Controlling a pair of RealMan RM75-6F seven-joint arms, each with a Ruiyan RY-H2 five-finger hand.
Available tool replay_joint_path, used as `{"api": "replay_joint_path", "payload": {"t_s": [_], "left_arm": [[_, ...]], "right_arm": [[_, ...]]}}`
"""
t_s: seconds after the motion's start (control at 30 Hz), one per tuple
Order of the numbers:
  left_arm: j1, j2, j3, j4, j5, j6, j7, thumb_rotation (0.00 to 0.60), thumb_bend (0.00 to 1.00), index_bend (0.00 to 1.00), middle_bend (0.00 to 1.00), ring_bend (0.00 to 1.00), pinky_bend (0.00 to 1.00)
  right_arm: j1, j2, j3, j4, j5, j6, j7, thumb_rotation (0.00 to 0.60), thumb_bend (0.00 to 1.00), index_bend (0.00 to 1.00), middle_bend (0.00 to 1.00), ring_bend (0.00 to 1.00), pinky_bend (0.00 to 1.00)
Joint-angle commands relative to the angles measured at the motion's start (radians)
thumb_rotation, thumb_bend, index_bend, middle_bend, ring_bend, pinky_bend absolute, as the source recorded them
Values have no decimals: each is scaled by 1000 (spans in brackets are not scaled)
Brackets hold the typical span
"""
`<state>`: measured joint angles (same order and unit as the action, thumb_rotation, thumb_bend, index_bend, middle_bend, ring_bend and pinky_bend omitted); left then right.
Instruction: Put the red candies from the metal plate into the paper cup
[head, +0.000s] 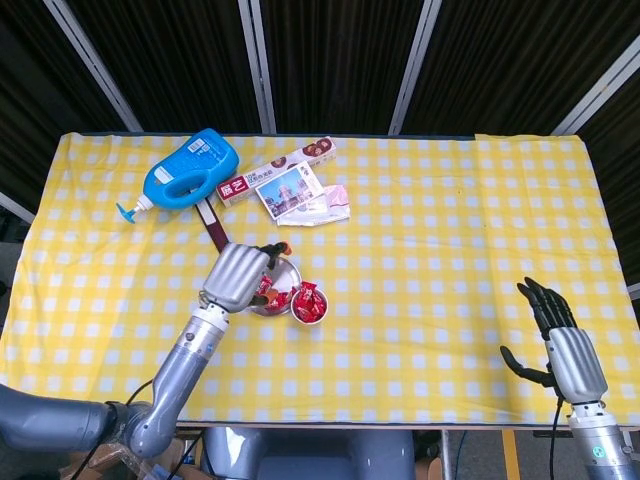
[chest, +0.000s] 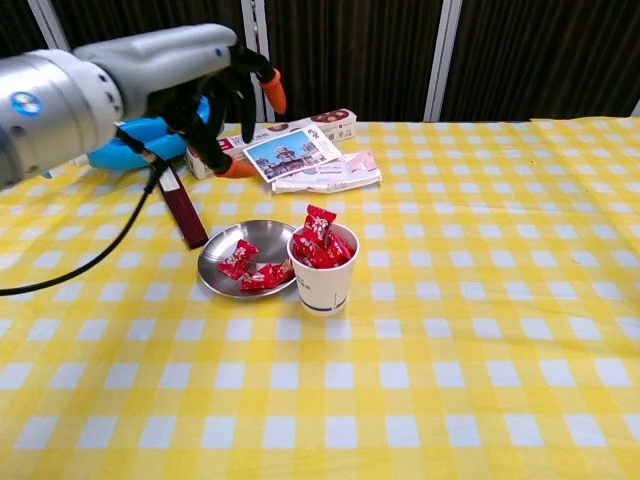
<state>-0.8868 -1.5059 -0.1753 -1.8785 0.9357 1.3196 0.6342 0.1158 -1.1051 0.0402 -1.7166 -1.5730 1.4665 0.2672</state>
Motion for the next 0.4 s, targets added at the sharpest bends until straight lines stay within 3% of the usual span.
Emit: {"api": "replay_joint_path", "payload": {"t_s": [0.03, 0.17, 0.27, 0.33, 0.4], "left_arm": [[134, 123, 93, -84, 138, 118, -99, 600, 235, 221, 332, 393, 537], [293, 254, 232, -99, 298, 232, -223, 600, 220, 166, 184, 226, 390], [387, 307, 319, -41, 409, 303, -293, 600, 192, 60, 40, 77, 209], [447, 339, 376, 17, 474, 342, -321, 600, 170, 7, 1, 9, 91], [526, 368, 424, 81, 526, 402, -352, 600, 160, 0, 0, 0, 65]], "right_arm": [[1, -5, 2, 16, -2, 2, -31, 600, 387, 0, 0, 0, 0], [-2, -30, 11, 54, -8, 26, -155, 600, 388, 0, 0, 0, 0], [-5, -41, 12, 64, 1, 27, -239, 600, 387, 0, 0, 0, 0], [-7, -46, 12, 64, 5, 27, -302, 600, 387, 0, 0, 0, 0], [-12, -67, 11, 79, -8, 46, -386, 600, 388, 0, 0, 0, 0]]}}
